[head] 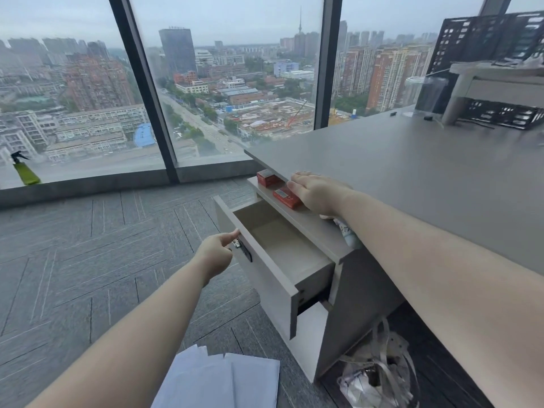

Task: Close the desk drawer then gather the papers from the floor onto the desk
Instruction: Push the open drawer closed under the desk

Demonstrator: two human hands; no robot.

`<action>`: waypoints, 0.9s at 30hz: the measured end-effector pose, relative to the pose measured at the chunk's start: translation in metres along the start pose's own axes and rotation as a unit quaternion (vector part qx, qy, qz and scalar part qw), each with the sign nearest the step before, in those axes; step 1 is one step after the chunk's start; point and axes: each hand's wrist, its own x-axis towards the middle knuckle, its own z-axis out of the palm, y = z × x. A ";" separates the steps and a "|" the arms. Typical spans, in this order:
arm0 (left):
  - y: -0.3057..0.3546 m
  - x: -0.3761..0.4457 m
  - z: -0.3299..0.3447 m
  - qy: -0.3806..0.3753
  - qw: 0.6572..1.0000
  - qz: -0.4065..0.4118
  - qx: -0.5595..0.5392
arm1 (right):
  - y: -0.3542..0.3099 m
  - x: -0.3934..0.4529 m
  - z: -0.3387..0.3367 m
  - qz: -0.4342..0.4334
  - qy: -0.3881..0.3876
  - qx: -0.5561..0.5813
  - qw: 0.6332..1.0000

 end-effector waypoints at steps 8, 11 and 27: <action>0.022 0.035 0.059 -0.014 0.999 0.043 -0.004 | 0.004 0.009 -0.001 -0.022 -0.003 0.000 1.000; 0.024 0.052 0.075 -0.015 0.998 0.053 0.000 | 0.005 0.009 -0.002 -0.029 0.002 -0.006 1.000; 0.010 0.071 0.089 0.062 0.967 0.082 0.232 | 0.010 0.014 0.002 -0.045 0.029 -0.006 0.999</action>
